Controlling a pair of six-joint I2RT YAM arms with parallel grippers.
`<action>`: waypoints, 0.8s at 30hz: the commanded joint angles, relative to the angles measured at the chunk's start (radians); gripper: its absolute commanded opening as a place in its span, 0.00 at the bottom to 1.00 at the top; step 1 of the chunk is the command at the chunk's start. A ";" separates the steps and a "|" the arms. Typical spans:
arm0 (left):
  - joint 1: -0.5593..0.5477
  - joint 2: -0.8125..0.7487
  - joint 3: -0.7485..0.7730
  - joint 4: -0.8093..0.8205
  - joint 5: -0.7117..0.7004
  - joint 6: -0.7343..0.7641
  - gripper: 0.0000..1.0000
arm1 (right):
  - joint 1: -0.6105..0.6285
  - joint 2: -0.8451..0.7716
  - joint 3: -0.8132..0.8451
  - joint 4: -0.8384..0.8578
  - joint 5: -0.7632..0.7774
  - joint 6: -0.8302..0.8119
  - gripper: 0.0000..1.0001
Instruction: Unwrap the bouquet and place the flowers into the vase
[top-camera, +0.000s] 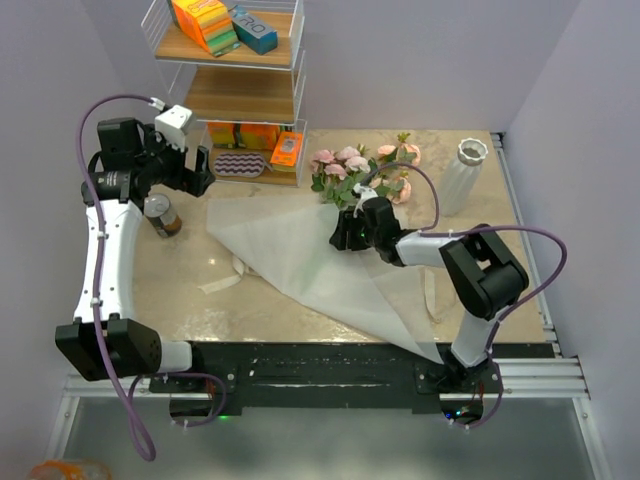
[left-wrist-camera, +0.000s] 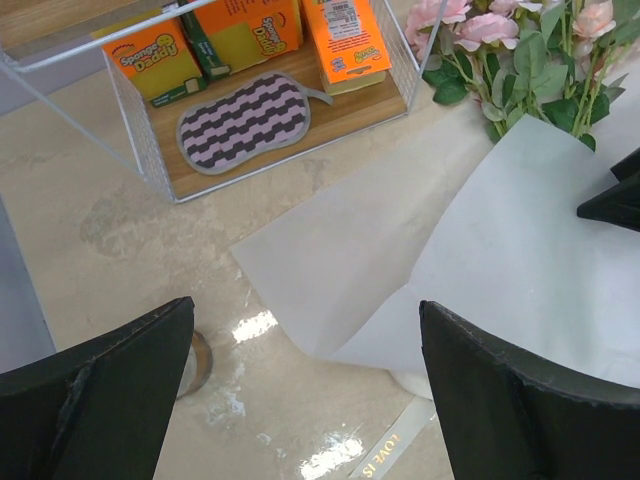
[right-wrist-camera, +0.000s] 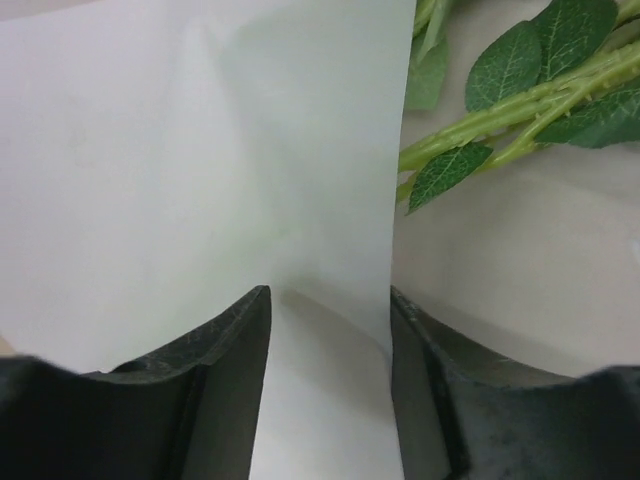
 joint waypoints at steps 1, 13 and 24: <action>-0.013 -0.048 -0.016 0.014 -0.028 0.010 0.99 | -0.002 -0.097 -0.023 0.063 -0.090 0.023 0.43; -0.055 -0.077 -0.016 0.011 -0.085 0.001 0.99 | -0.002 -0.247 -0.043 0.066 -0.178 0.062 0.00; -0.104 -0.090 0.010 -0.006 -0.123 -0.022 0.99 | 0.120 -0.566 -0.098 -0.055 -0.186 0.042 0.00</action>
